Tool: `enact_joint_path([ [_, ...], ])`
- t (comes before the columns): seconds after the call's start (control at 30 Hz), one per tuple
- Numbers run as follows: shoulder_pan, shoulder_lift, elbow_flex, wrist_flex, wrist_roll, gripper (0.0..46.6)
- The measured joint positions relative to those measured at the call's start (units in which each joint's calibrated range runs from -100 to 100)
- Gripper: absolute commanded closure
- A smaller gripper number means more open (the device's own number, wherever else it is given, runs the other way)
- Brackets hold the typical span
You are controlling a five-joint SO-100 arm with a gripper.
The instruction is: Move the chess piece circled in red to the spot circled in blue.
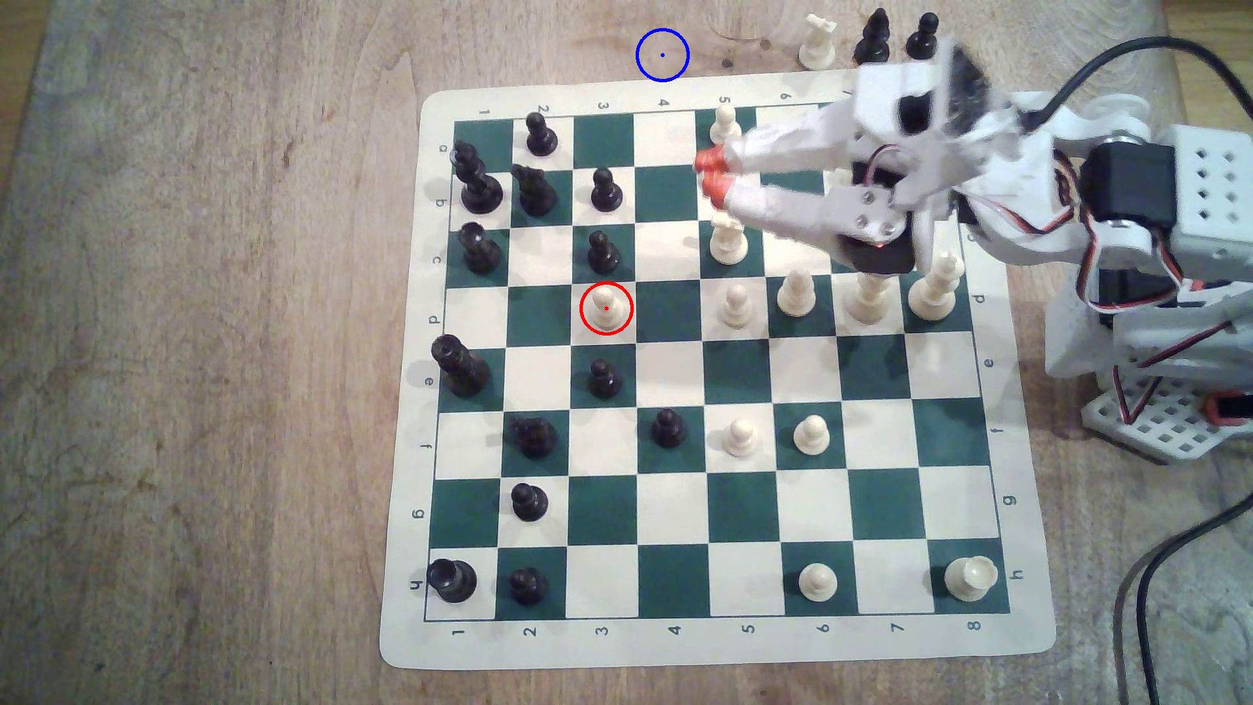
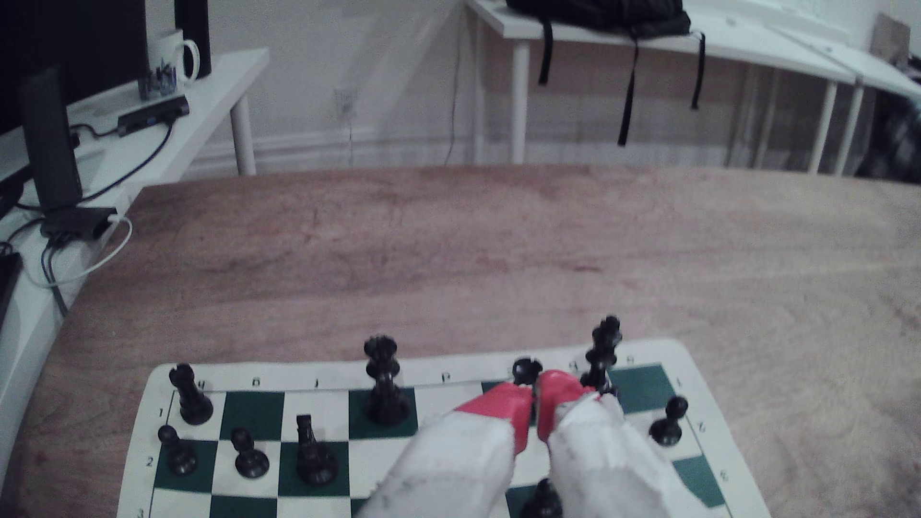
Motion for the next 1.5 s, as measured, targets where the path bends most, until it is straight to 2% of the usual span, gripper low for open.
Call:
enact_joint_path([
  [0.27,-3.0,19.2,-16.5,11.0,-3.2,44.2],
  [0.37,-3.2,26.9,-23.2,14.2,-4.8,39.3],
  [0.47,-2.9,33.2,-28.3,15.9,-6.3,36.3],
  [0.5,-2.9,38.0,-31.5,16.1,-6.9,36.3],
  [0.8,-2.2,50.0,-40.0,19.8,-9.6,34.7],
  [1.23,-1.6,66.0,-55.7,26.0,-9.9,32.7],
  [1.5,-1.6,72.1,-61.3,28.9,-9.9,31.9],
])
